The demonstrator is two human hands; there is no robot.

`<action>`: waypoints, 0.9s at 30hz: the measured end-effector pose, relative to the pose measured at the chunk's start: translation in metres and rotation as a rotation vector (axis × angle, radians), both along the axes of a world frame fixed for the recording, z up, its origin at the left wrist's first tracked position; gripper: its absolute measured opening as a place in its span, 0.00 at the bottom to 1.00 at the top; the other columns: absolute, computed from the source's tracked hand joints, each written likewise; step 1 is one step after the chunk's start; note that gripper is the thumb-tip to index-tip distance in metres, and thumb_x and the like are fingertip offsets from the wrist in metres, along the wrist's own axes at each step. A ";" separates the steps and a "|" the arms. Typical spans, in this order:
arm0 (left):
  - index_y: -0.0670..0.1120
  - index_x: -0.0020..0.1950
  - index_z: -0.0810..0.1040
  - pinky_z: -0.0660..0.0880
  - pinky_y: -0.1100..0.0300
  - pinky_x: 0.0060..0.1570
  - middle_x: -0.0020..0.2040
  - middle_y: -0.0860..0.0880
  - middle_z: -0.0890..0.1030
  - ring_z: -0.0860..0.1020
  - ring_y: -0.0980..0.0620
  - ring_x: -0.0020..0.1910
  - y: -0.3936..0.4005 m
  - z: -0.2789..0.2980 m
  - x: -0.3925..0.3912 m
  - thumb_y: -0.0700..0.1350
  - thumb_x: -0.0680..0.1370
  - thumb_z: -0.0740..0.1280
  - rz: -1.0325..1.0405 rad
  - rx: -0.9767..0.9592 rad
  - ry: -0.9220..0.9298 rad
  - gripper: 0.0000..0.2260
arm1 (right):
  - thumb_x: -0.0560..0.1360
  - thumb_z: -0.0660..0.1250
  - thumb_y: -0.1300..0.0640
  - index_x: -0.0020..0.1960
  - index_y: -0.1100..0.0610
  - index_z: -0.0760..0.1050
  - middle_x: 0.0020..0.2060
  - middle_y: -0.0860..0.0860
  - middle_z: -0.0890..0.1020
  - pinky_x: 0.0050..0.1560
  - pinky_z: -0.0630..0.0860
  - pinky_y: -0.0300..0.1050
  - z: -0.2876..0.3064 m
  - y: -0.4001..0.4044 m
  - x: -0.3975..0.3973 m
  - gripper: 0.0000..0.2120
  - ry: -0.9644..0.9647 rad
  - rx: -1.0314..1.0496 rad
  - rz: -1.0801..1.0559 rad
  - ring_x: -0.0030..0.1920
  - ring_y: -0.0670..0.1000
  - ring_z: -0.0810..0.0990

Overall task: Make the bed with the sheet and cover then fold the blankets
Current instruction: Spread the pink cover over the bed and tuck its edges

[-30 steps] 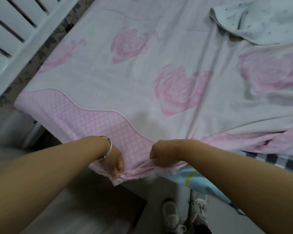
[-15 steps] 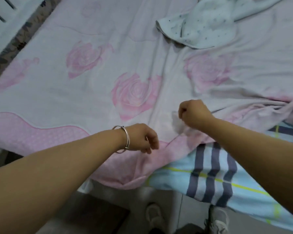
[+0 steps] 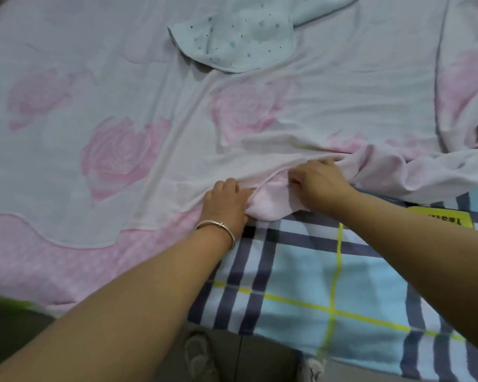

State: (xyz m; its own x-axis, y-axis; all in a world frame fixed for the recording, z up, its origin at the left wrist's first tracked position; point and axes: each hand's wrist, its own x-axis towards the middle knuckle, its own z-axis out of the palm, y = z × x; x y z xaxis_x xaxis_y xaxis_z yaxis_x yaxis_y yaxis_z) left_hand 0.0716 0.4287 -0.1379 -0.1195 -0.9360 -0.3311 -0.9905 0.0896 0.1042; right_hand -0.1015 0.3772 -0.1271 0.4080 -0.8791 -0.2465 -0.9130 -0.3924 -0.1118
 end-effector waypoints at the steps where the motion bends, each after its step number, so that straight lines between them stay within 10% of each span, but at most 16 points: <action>1: 0.44 0.59 0.76 0.67 0.54 0.53 0.60 0.44 0.72 0.69 0.43 0.59 -0.003 -0.001 0.001 0.43 0.75 0.64 -0.006 -0.040 0.068 0.13 | 0.78 0.57 0.59 0.53 0.59 0.76 0.54 0.59 0.80 0.50 0.66 0.47 0.002 -0.002 0.000 0.10 -0.079 0.066 -0.014 0.56 0.59 0.76; 5: 0.38 0.41 0.76 0.63 0.61 0.40 0.42 0.42 0.76 0.74 0.48 0.46 0.000 0.011 -0.002 0.37 0.74 0.63 0.097 0.061 0.540 0.05 | 0.80 0.56 0.55 0.44 0.57 0.69 0.52 0.61 0.79 0.46 0.65 0.45 0.015 -0.003 -0.018 0.09 -0.207 0.313 -0.031 0.52 0.60 0.75; 10: 0.46 0.47 0.77 0.66 0.62 0.40 0.46 0.45 0.79 0.72 0.53 0.43 0.019 0.037 -0.019 0.47 0.76 0.66 -0.004 0.593 0.388 0.05 | 0.72 0.61 0.34 0.37 0.52 0.73 0.37 0.48 0.76 0.48 0.70 0.45 0.031 0.015 -0.045 0.22 0.045 0.801 0.103 0.43 0.51 0.73; 17: 0.52 0.43 0.78 0.70 0.62 0.45 0.39 0.53 0.76 0.73 0.55 0.42 0.057 0.042 -0.058 0.51 0.75 0.68 -0.085 0.968 0.338 0.04 | 0.71 0.72 0.53 0.43 0.50 0.80 0.32 0.44 0.75 0.32 0.67 0.34 0.035 0.049 -0.057 0.02 0.269 0.889 0.287 0.34 0.43 0.73; 23: 0.48 0.54 0.77 0.67 0.61 0.50 0.46 0.51 0.75 0.72 0.53 0.46 0.107 0.032 -0.075 0.49 0.77 0.66 -0.145 0.968 0.308 0.08 | 0.71 0.72 0.56 0.32 0.49 0.70 0.27 0.43 0.70 0.32 0.66 0.34 0.024 0.092 -0.067 0.14 0.294 0.924 0.241 0.34 0.46 0.71; 25: 0.46 0.58 0.77 0.67 0.61 0.50 0.47 0.52 0.75 0.72 0.52 0.47 0.123 0.033 -0.073 0.47 0.77 0.65 -0.157 0.963 0.289 0.11 | 0.71 0.72 0.57 0.40 0.51 0.78 0.31 0.45 0.75 0.31 0.71 0.33 0.021 0.119 -0.071 0.04 0.270 1.016 0.188 0.40 0.49 0.74; 27: 0.45 0.60 0.76 0.67 0.61 0.51 0.48 0.51 0.75 0.72 0.52 0.48 0.134 0.033 -0.073 0.45 0.78 0.64 -0.167 0.973 0.281 0.12 | 0.72 0.71 0.56 0.57 0.52 0.79 0.42 0.49 0.76 0.43 0.76 0.37 0.014 0.144 -0.078 0.14 0.323 1.046 0.218 0.46 0.52 0.76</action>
